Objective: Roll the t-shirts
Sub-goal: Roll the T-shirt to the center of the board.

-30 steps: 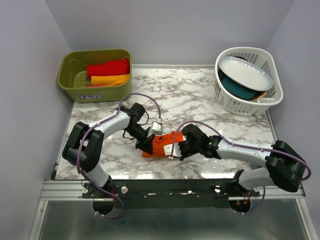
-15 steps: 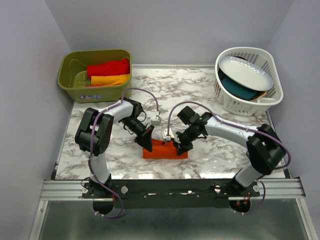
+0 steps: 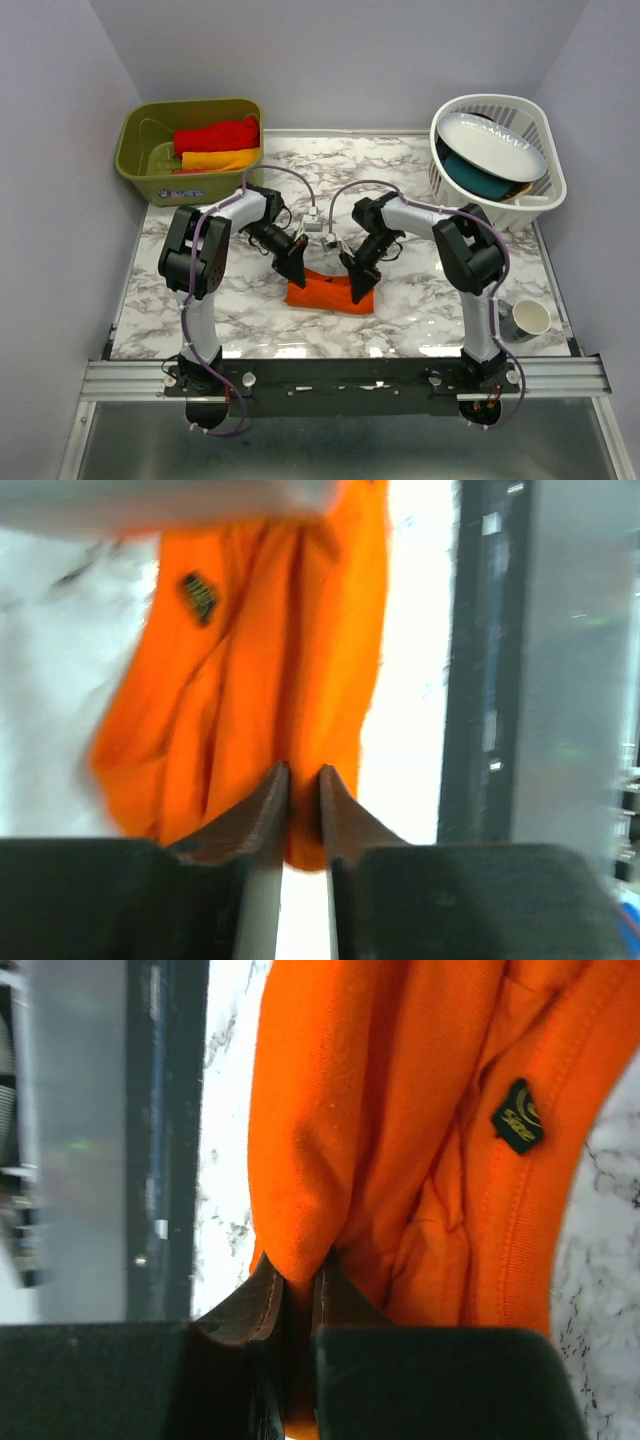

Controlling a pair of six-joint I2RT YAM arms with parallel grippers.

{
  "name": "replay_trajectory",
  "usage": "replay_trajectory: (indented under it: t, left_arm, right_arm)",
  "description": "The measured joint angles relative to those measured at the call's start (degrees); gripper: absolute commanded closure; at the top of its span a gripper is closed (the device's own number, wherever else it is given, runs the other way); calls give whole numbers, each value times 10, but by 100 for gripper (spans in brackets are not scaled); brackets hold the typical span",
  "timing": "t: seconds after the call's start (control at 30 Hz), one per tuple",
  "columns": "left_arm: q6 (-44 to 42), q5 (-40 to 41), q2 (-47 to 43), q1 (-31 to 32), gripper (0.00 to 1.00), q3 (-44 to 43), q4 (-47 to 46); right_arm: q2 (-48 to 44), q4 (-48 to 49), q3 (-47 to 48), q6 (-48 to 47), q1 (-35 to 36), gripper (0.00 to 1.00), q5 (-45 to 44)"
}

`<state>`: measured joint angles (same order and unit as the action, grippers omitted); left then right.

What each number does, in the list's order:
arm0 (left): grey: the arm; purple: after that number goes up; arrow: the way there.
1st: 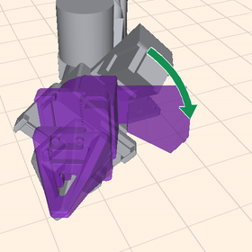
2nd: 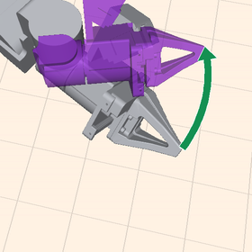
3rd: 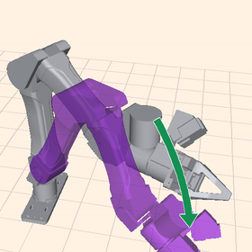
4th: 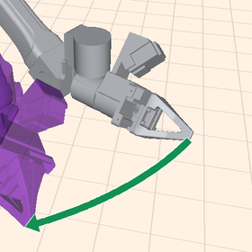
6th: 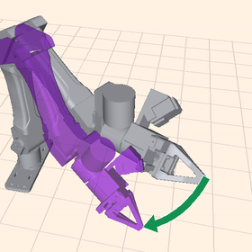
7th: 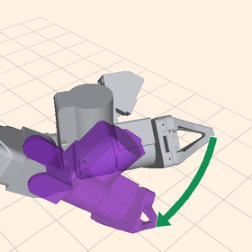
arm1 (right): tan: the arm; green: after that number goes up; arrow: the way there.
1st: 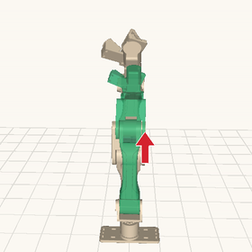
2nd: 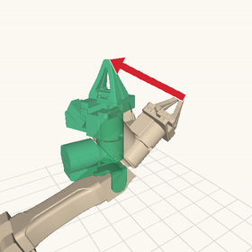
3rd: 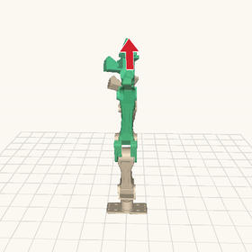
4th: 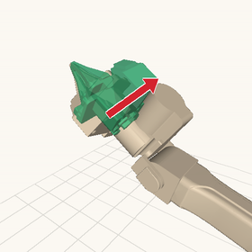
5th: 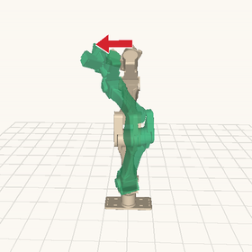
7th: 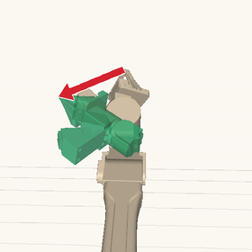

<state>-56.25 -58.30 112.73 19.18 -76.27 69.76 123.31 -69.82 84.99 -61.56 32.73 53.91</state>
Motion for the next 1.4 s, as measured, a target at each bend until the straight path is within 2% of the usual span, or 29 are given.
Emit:
replay_trajectory:
  t: [0.13,0.3,0.33,0.37,0.43,0.6,0.67,0.77,1.07,1.4]
  left_arm:
    - [16,54,-35,-11,64,3,-40]
    - [21,100,-162,-16,57,37,-124]
    - [20,103,-186,-16,54,43,-134]
    - [16,108,-215,-12,37,54,-153]
    - [8,117,-253,-2,34,80,-186]
    - [-4,173,-335,86,29,202,-295]
    - [3,205,-372,141,29,278,-360]
    - [13,236,-408,185,30,339,-426]
    - [59,294,-409,272,30,391,-613]
    - [73,327,-314,316,31,396,-712]
  right_arm:
    - [87,-88,82,7,-19,83,27]
    - [122,-129,113,23,-34,81,33]
    - [125,-132,115,27,-36,80,34]
    - [128,-136,118,31,-37,80,34]
    - [138,-144,130,48,-39,80,34]
    - [172,-168,158,104,-50,80,45]
    - [182,-171,160,124,-59,80,54]
    - [187,-173,160,145,-72,80,62]
    - [197,-173,156,177,-85,79,77]
    - [201,-172,161,196,-87,78,76]
